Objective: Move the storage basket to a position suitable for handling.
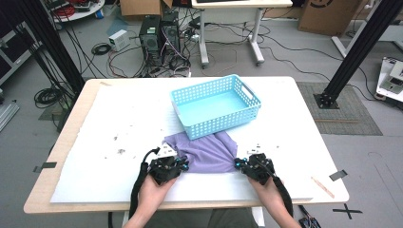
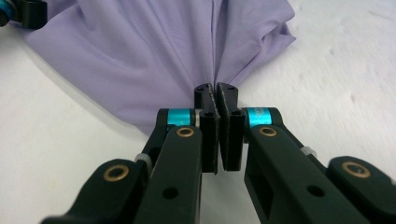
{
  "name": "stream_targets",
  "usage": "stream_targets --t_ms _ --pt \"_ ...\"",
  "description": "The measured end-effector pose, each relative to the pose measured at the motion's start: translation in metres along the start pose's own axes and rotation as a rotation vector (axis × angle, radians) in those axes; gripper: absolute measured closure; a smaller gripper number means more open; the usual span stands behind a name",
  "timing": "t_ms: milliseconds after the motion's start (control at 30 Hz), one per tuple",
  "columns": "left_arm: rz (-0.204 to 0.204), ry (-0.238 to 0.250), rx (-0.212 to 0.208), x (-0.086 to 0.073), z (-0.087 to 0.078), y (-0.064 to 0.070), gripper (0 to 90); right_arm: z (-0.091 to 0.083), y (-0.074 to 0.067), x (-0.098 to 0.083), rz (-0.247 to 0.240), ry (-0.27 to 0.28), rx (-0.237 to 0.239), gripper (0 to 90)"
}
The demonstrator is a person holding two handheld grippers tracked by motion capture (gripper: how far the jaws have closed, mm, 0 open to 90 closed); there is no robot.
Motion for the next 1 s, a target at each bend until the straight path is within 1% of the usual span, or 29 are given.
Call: stream_targets --t_ms 133,233,333,400,433,500,633,700,767,833,1000 --pt "0.013 -0.001 -0.009 -0.002 0.000 0.008 81.9 -0.009 -0.001 -0.009 0.002 0.009 -0.001 88.9" --pt "0.026 -0.002 -0.014 -0.005 -0.003 0.014 82.1 -0.015 -0.003 -0.016 -0.001 0.010 -0.008 88.9" --pt "0.031 -0.003 -0.026 -0.009 -0.006 0.019 82.1 -0.019 -0.006 -0.022 0.001 0.020 -0.009 88.9" --pt "0.039 -0.003 -0.035 -0.013 -0.009 0.022 82.1 -0.021 -0.008 -0.024 0.012 0.022 -0.002 88.9" --pt "0.039 -0.002 -0.040 -0.014 -0.010 0.024 82.1 -0.022 -0.009 -0.026 0.008 0.025 0.001 88.9" --pt "0.042 -0.006 -0.046 -0.017 -0.013 0.027 82.1 -0.025 -0.011 -0.029 0.017 0.027 0.001 88.9" --pt "0.053 -0.012 -0.054 -0.022 -0.018 0.034 82.1 -0.031 -0.017 -0.036 0.016 0.032 0.009 88.9" --pt "0.055 -0.014 -0.062 -0.025 -0.021 0.037 82.1 -0.033 -0.019 -0.039 0.020 0.033 0.015 88.9" --pt "0.038 -0.013 -0.079 -0.029 -0.024 0.040 82.1 -0.034 -0.021 -0.040 0.018 0.036 0.019 88.8" --pt "0.029 -0.010 -0.088 -0.032 -0.028 0.041 82.0 -0.035 -0.022 -0.041 0.020 0.034 0.021 88.9" --pt "0.036 -0.008 -0.091 -0.039 -0.035 0.045 81.9 -0.037 -0.027 -0.045 0.014 0.033 0.033 88.8"
Point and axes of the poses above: each handheld gripper's, and its own axes: z roughly forward along the jaws, x roughly out of its top, y roughly to its right, the point moved 8 cm from there along z, roughly forward along the jaws
